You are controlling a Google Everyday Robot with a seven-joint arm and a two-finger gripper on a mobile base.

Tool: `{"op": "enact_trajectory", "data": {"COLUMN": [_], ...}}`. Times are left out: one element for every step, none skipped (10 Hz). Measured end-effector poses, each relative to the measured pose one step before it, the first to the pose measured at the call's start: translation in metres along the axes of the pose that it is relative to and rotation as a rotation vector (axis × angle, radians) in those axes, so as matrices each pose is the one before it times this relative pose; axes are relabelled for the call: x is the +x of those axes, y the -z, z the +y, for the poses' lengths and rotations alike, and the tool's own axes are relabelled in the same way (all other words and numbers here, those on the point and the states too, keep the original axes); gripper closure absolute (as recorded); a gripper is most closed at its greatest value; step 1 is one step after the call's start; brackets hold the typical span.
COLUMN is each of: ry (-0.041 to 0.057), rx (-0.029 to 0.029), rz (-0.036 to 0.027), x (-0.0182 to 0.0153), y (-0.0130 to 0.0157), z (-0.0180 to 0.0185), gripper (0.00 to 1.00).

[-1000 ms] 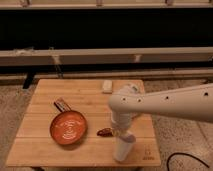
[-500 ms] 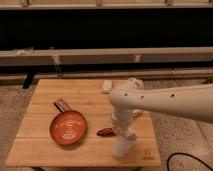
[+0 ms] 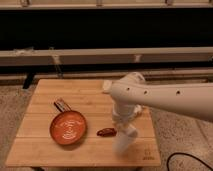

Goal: Pick up the ceramic cup

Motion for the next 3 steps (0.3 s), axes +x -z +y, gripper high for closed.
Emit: {"op": "enact_trajectory", "data": {"ry": [-0.00048, 0.00615, 0.00399], "rx": [0.00034, 0.0007, -0.00006], "rz": [0.0009, 0.00114, 0.00033], "x": [0.00034, -0.00019, -0.0003], "y": [0.00504, 0.00124, 0.00143], "z": [0.00056, -0.00002, 0.00035], "gripper": [0.91, 0.91, 0.91]}}
